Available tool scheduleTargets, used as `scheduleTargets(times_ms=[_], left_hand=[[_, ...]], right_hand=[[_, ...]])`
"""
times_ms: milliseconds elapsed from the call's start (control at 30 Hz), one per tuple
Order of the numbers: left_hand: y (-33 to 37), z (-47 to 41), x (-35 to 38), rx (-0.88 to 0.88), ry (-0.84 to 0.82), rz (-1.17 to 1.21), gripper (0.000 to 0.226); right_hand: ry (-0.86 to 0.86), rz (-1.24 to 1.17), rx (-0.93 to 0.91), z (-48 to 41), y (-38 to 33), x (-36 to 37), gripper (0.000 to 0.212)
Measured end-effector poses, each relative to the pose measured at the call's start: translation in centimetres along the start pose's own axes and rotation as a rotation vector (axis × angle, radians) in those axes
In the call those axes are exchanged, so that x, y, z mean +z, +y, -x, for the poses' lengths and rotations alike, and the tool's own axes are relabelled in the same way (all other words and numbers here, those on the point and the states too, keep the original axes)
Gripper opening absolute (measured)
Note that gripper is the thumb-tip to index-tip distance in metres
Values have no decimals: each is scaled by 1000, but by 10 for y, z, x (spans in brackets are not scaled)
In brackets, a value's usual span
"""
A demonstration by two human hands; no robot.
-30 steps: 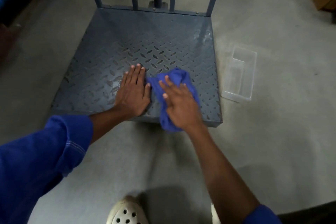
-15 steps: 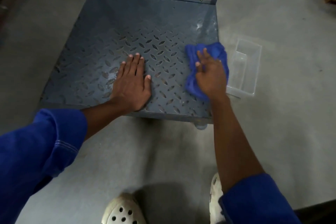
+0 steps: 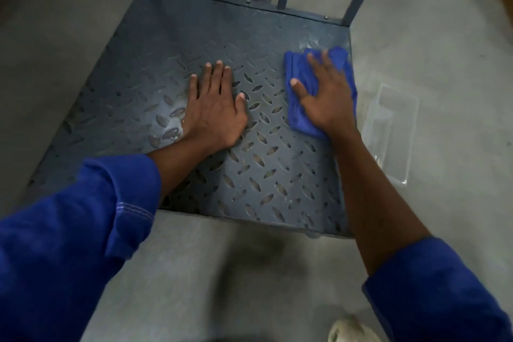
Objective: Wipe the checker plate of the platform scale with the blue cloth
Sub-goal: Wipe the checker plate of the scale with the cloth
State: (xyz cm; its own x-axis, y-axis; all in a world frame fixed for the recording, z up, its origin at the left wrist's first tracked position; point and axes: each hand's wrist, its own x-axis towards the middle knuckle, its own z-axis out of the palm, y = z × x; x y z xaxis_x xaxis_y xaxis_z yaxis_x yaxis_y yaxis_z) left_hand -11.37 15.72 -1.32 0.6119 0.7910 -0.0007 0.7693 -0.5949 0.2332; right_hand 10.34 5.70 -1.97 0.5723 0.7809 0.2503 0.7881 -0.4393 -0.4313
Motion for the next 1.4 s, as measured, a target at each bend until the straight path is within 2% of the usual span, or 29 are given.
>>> scheduleTargets(times_ms=[100, 167, 233, 333, 433, 533, 600, 700, 733, 800, 867, 900, 967, 1000, 1133, 1200, 1233, 1300, 1333, 1400], left_hand=[[-2, -4, 3, -4, 16, 24, 69], [-3, -3, 4, -5, 24, 35, 69], [-3, -3, 4, 1, 30, 49, 69], [-2, -3, 2, 10, 38, 103, 68], [-3, 2, -6, 18, 92, 255, 62], [-17, 12, -11, 15, 147, 471, 69], [-30, 20, -11, 89, 112, 475, 65], [-45, 34, -14, 225, -4, 361, 59], [-50, 41, -16, 249, -31, 326, 59], [-55, 56, -20, 258, -52, 263, 62], [-57, 72, -22, 230, -37, 218, 64], [-56, 77, -22, 222, -23, 199, 65], [-54, 86, -20, 212, 3, 162, 67], [-52, 88, -18, 203, 11, 146, 67], [-44, 92, -17, 168, -10, 111, 69], [-45, 88, -19, 169, -11, 118, 68], [-46, 85, -19, 171, -9, 122, 67], [-52, 77, -18, 170, -1, 104, 65], [-53, 71, -17, 167, 4, 96, 64], [-52, 60, -16, 140, 26, 88, 65]], right_hand=[[53, 81, 218, -44, -1, 6, 85], [-16, 111, 265, -79, -7, 11, 76], [-112, 79, 161, -106, -18, 15, 64], [-246, 12, -78, -104, -33, 9, 57], [-324, -107, -318, -41, -45, -3, 53], [-331, -171, -445, 36, -52, -10, 49], [-364, -209, -503, 90, -62, -18, 47], [-483, -324, -641, 138, -70, -45, 48], [-486, -371, -633, 140, -67, -56, 49], [-311, -412, -516, 120, -53, -75, 51], [-123, -343, -322, 79, -28, -83, 49], [-88, -288, -211, 62, -18, -82, 48], [-144, -164, -88, 55, -11, -62, 47], [-181, -126, -120, 64, -15, -47, 48], [-294, -165, -458, 145, -66, -29, 51], [-349, -268, -519, 176, -88, -34, 53], [-391, -366, -498, 184, -94, -37, 53], [-523, -667, -331, 190, -99, -48, 52], [-522, -767, -250, 188, -97, -52, 52], [-382, -823, -97, 174, -89, -60, 52]])
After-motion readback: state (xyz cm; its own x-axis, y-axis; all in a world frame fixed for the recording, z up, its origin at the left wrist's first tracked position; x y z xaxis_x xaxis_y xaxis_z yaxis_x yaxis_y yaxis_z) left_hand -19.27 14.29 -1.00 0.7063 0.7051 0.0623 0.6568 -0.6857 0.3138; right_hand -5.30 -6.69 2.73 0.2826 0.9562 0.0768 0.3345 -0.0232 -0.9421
